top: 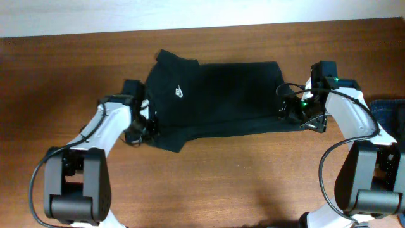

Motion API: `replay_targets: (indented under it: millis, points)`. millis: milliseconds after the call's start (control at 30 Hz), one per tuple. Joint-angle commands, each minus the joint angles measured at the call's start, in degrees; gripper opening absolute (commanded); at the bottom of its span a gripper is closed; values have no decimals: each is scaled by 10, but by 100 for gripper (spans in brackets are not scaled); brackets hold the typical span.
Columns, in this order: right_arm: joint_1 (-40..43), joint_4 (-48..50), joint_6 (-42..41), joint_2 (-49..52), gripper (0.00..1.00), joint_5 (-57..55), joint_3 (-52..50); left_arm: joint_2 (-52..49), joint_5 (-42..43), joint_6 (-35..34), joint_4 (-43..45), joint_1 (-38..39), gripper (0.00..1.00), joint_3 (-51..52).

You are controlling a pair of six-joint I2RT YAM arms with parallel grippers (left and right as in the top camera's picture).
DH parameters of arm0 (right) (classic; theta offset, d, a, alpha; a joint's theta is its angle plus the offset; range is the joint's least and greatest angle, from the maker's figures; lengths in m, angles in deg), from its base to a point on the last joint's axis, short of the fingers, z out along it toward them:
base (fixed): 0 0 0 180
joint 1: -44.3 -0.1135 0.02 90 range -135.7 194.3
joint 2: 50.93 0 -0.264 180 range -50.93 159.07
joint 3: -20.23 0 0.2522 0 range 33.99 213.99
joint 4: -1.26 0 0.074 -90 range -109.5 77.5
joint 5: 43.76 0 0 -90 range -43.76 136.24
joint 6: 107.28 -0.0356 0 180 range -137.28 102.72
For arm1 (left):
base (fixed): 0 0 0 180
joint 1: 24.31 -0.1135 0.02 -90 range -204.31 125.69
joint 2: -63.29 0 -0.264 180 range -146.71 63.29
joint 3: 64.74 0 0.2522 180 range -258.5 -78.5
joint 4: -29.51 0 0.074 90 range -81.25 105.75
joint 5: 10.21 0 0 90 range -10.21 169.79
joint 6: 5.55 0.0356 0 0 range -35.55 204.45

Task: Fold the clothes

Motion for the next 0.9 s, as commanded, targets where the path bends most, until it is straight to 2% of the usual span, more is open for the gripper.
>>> replay_targets:
  millis: [0, 233, 333, 500, 733, 867]
  points:
    - [-4, 2, 6, 2, 99, -8, -5, -5, 71, 1, 3, -19, 1, -45]
    - [-3, 2, 6, 2, 99, -7, -5, -5, 72, 1, 10, -25, 1, -93]
    - [-4, 2, 6, 2, 99, -8, -5, -6, 71, 1, 24, -25, 11, -93]
    - [-4, 2, 6, 2, 99, -8, -5, -6, 69, 1, 44, -25, 21, -93]
    - [-4, 2, 6, 2, 99, -8, -5, -6, 69, 1, 68, -25, 21, -93]
    - [-4, 0, 7, 2, 99, -8, -5, -6, 21, 1, 21, -24, 22, -93]
